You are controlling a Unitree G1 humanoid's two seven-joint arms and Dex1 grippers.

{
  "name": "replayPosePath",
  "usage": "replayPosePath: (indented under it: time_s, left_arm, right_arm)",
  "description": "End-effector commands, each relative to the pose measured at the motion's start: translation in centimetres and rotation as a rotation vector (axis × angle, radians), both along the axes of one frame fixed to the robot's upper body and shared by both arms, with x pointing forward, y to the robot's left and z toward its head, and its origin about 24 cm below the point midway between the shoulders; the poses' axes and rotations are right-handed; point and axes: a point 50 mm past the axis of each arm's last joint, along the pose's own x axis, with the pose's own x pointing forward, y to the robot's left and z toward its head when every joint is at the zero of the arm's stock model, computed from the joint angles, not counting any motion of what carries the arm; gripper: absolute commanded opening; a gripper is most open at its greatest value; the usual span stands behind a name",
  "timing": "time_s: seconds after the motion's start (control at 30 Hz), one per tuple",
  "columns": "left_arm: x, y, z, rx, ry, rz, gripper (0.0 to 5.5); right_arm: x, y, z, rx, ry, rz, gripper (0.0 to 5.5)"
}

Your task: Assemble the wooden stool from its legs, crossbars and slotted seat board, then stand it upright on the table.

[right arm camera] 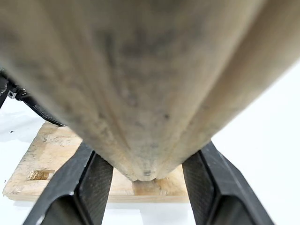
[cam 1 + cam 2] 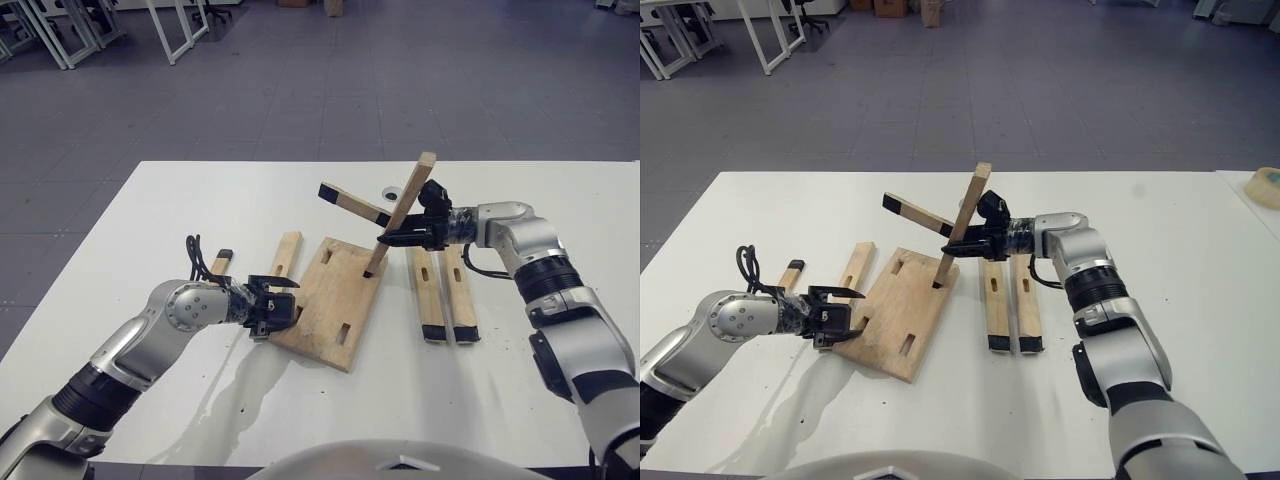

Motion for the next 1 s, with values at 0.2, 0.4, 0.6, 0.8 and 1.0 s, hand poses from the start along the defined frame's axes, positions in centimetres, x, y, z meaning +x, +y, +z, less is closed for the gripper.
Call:
replayPosePath:
  time_s: [0.2, 0.4, 0.6, 0.8, 1.0]
  left_arm:
    - [-1.7, -0.2, -3.0, 0.037, 0.151, 0.043, 3.33]
    - [-1.8, -0.8, -3.0, 0.015, 0.153, 0.047, 3.33]
    - [-1.5, -1.1, -3.1, 0.001, 0.141, 0.054, 3.33]
    - [-1.5, -1.1, -3.3, -0.002, 0.139, 0.062, 3.33]
    - [-1.4, -1.1, -3.4, -0.002, 0.135, 0.064, 3.33]
  right_arm:
    - [-3.9, -0.8, -7.4, -0.314, -0.021, -0.135, 2.02]
    - [-4.6, -1.8, -10.0, -0.483, -0.063, -0.246, 2.02]
    - [-2.7, -1.4, -4.4, -0.221, 0.045, -0.206, 2.02]
    - [-1.8, -1.6, -2.3, -0.15, 0.057, -0.18, 2.02]
    - [-1.7, -1.0, -1.3, -0.066, 0.037, -0.139, 2.02]
